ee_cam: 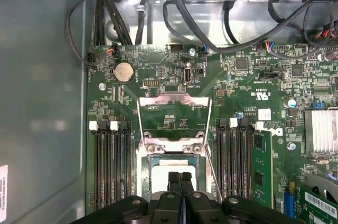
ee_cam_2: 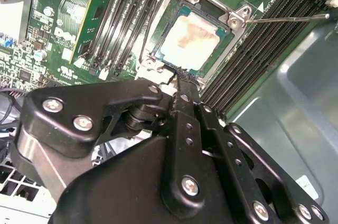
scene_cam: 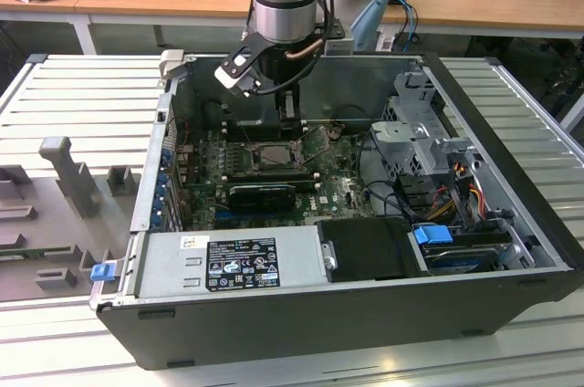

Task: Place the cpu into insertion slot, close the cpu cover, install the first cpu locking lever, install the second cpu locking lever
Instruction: 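Close the cpu cover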

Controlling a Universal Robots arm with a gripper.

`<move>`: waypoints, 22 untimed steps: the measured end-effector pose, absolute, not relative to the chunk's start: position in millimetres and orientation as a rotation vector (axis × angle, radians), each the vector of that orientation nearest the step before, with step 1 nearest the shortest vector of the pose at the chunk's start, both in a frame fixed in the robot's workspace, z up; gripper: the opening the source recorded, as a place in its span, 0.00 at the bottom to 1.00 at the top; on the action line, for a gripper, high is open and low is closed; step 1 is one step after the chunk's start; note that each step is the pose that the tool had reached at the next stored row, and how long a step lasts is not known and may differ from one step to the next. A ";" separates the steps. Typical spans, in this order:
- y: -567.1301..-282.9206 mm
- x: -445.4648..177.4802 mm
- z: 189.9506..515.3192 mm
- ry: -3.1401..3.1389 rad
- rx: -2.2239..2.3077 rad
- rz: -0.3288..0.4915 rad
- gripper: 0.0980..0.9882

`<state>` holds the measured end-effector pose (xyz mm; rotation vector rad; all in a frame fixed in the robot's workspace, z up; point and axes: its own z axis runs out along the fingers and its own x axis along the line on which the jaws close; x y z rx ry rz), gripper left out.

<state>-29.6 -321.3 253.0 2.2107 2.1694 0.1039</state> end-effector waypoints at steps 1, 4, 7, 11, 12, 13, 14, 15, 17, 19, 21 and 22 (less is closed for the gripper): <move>-321.3 -29.6 253.8 2.169 2.211 0.104 0.01; -321.3 -28.9 256.9 2.170 2.211 0.105 0.01; -321.2 -26.6 257.9 2.169 2.211 0.105 0.01; -321.3 -25.0 260.7 2.169 2.211 0.104 0.01; -321.3 -24.9 262.3 2.169 2.211 0.104 0.01; -321.3 -24.8 263.1 2.169 2.211 0.104 0.01; -321.3 -24.3 263.9 2.170 2.211 0.104 0.01; -321.3 -23.7 264.2 2.169 2.211 0.105 0.01; -321.2 -21.7 264.7 2.170 2.211 0.105 0.01; -321.3 -19.7 265.4 2.170 2.211 0.104 0.01; -321.3 -18.8 267.1 2.169 2.211 0.104 0.01; -321.3 -18.3 268.3 2.170 2.211 0.104 0.01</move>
